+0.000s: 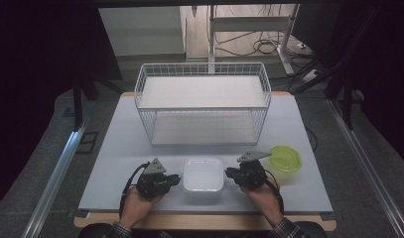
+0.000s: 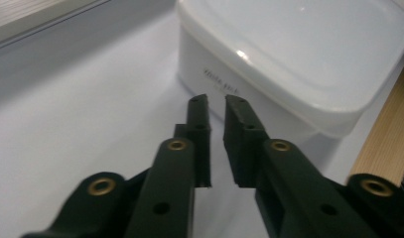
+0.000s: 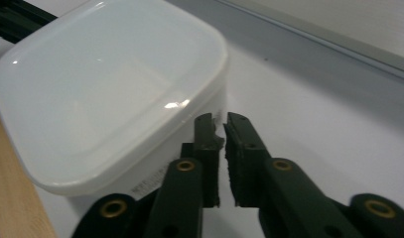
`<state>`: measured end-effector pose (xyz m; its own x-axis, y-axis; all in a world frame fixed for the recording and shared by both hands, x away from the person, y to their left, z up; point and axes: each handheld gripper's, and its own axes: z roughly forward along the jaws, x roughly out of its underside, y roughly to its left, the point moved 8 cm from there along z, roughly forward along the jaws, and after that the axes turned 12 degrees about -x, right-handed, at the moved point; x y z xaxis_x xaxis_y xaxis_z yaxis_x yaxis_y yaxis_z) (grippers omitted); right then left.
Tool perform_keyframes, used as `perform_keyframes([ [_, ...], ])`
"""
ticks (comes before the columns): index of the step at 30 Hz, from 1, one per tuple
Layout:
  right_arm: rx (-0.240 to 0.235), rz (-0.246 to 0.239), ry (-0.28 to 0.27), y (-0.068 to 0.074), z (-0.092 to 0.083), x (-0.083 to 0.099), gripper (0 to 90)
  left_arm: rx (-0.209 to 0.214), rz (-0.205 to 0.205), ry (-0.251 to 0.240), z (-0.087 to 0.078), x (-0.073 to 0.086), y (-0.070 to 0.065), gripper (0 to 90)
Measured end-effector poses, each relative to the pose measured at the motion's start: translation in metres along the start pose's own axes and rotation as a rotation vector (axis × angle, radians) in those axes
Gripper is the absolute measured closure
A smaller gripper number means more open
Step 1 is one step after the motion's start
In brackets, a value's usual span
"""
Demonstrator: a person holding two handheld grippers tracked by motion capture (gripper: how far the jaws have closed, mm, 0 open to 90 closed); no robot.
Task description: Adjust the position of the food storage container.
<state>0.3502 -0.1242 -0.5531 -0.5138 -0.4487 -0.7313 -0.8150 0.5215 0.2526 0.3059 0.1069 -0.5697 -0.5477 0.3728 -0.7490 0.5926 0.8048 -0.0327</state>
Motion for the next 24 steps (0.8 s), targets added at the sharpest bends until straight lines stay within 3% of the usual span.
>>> perform_keyframes([
  [5, 0.028, 0.005, -0.019, -0.004, -0.012, 0.000, 65.1, -0.052, 0.027, -0.013, -0.013, 0.004, 0.005, 63.1],
  [9, 0.058, -0.023, -0.017, -0.005, -0.021, 0.003, 51.9, -0.085, 0.036, -0.026, -0.019, 0.005, 0.009, 46.3],
  [12, 0.071, -0.040, -0.011, -0.005, -0.028, 0.007, 40.8, -0.085, 0.032, -0.033, -0.021, 0.007, 0.012, 33.1],
  [14, 0.058, -0.035, -0.020, -0.003, -0.031, 0.010, 36.1, -0.081, 0.038, -0.029, -0.021, 0.009, 0.012, 28.8],
  [18, 0.039, -0.054, -0.014, 0.000, -0.037, 0.018, 25.0, -0.117, 0.058, 0.001, -0.021, 0.018, 0.014, 15.2],
  [24, 0.033, -0.051, -0.019, -0.001, -0.039, 0.026, 13.1, -0.110, 0.028, -0.020, -0.022, 0.017, 0.015, 3.9],
])
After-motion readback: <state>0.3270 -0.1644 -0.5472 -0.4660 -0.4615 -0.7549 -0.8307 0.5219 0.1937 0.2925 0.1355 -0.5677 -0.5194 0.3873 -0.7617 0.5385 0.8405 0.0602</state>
